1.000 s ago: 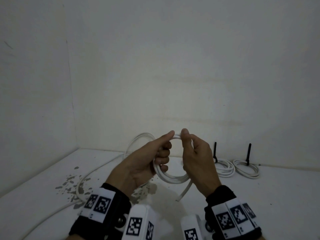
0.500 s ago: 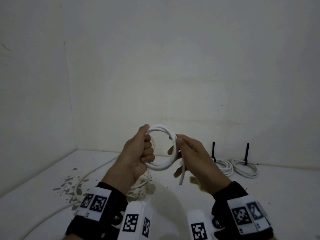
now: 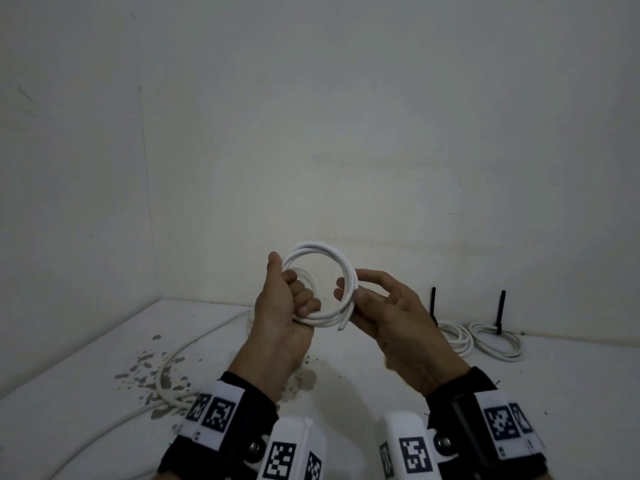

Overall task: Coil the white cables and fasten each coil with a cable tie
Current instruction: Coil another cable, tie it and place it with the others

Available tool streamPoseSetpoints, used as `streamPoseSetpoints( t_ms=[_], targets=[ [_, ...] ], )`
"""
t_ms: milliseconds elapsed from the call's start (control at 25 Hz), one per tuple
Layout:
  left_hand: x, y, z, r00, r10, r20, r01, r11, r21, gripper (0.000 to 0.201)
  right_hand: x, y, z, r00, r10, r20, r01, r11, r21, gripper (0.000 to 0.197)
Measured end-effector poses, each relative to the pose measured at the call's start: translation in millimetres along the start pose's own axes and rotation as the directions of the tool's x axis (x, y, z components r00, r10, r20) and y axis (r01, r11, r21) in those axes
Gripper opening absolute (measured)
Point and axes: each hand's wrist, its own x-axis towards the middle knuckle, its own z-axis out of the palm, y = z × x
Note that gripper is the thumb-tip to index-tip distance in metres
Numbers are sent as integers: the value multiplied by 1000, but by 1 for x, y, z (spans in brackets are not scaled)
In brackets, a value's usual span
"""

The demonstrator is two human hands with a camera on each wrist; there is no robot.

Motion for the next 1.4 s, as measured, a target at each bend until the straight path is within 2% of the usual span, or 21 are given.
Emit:
streamPoseSetpoints(
  t_ms=[80,160,240,320,360,480,600,800,880,960,1000,1040,1120,1240,1400],
  targets=[
    [-1,-3,1,1000,-4,7,4,998,-64,47,-1,0,-1,999,37,-23,-36,997,75,23],
    [-1,-3,0,1000,-22,8,23,996,-85,49,-1,-4,-4,997,71,-25,-70,996,49,23],
    [0,-4,0,999,-34,8,34,995,-91,49,-2,-5,-5,997,41,-69,-46,996,-73,22],
    [-1,-3,1,1000,-14,14,15,997,-80,49,-2,-5,-3,985,-58,-163,15,967,-253,20],
    [-2,-3,1,1000,4,12,-3,998,-65,48,-1,-4,-2,976,-88,-199,28,958,-286,18],
    [-6,-3,3,997,73,-5,-73,996,46,47,1,-6,2,964,-15,-267,-37,982,-188,16],
    [-12,-5,6,982,190,3,-185,954,235,48,4,-9,4,951,74,-299,-99,993,-68,10],
    [-17,-9,10,952,307,15,-290,881,375,52,3,-16,4,966,132,-221,-120,990,68,15],
    [-17,-11,8,938,346,16,-323,857,402,54,1,-14,8,976,69,-209,-80,996,-42,14],
    [-18,-15,7,922,384,45,-365,824,433,54,-2,-5,13,957,-78,-279,-9,954,-298,17],
    [-19,-17,6,914,402,59,-383,804,455,54,-2,-1,15,938,-125,-324,3,936,-353,17],
    [-19,-18,5,906,418,69,-398,783,478,53,-2,1,16,925,-118,-361,-10,943,-332,15],
    [-17,-17,3,895,441,72,-413,755,508,53,0,-1,16,921,7,-388,-82,981,-176,9],
    [-12,-14,0,900,431,55,-399,769,500,55,3,-5,18,923,165,-347,-185,982,-24,6],
    [-13,-13,1,913,405,48,-377,794,476,56,3,-7,19,929,260,-264,-254,966,58,9]
  ],
)
